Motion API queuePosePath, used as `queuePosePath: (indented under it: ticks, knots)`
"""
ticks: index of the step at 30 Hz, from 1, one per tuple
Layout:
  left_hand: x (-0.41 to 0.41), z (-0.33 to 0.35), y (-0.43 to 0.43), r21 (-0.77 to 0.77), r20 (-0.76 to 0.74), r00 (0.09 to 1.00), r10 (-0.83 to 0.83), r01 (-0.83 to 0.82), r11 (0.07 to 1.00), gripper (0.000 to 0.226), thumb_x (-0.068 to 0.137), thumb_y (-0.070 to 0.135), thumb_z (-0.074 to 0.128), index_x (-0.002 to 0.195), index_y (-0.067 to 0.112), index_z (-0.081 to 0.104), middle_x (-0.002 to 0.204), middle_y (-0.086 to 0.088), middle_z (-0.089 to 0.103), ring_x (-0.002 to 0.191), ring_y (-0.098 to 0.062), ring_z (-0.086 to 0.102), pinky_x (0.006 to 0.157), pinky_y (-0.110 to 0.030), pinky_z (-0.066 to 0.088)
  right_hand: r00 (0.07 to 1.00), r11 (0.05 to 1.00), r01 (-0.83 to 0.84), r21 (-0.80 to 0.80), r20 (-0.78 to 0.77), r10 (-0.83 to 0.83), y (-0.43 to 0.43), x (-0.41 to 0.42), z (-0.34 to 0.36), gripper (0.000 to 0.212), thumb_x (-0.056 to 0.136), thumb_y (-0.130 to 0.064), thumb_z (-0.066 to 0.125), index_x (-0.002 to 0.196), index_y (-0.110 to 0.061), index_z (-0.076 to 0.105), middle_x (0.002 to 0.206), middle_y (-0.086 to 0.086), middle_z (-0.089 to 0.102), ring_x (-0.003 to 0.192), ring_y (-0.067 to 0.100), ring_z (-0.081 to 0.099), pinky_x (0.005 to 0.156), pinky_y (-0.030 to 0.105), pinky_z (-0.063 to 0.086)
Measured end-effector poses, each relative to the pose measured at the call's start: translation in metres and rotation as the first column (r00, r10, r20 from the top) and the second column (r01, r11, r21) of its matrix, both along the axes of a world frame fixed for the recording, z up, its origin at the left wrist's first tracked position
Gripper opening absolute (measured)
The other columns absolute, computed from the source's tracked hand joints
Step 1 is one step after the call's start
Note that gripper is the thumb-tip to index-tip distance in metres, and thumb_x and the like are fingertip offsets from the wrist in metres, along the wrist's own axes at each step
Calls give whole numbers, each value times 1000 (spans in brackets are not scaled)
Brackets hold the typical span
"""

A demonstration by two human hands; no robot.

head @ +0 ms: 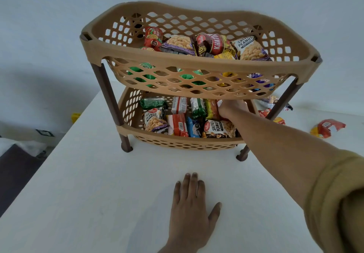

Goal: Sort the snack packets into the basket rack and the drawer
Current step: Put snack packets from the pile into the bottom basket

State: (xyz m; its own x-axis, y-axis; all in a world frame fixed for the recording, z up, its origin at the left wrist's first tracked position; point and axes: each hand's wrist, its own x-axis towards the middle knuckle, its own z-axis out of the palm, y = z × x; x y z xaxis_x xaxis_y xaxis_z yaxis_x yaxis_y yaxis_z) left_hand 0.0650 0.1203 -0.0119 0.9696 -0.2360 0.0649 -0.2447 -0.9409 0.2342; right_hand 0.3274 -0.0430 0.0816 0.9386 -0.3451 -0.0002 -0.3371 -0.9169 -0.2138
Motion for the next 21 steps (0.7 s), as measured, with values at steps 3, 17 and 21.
queuePosePath:
  ticks: [3,17,21]
  knots:
    - [0,-1,-1,1,6,1000,2,-2,1000,70,87,67,43,124,11,65,139,-9,57,131,-30,50,106,-48,40,1000,999,-6,39,-4,6,-1,1,2,36,90,-37,59,122,-20,54,118,7,64,95,24,62,61,32,44]
    - [-2,-2,-1,-12,-12,1000,4,-4,1000,76,92,68,31,136,11,56,149,-9,46,140,-30,38,113,-50,30,989,996,-68,66,135,59,4,-16,16,27,96,-33,49,120,-22,56,118,4,65,98,24,62,67,30,42]
    - [-3,-2,1,-18,-33,999,-10,9,1000,75,93,67,29,139,12,52,151,-9,43,142,-29,34,115,-49,25,954,972,-217,85,229,193,13,-39,26,11,95,-20,51,101,-14,58,96,4,65,75,17,56,57,27,43]
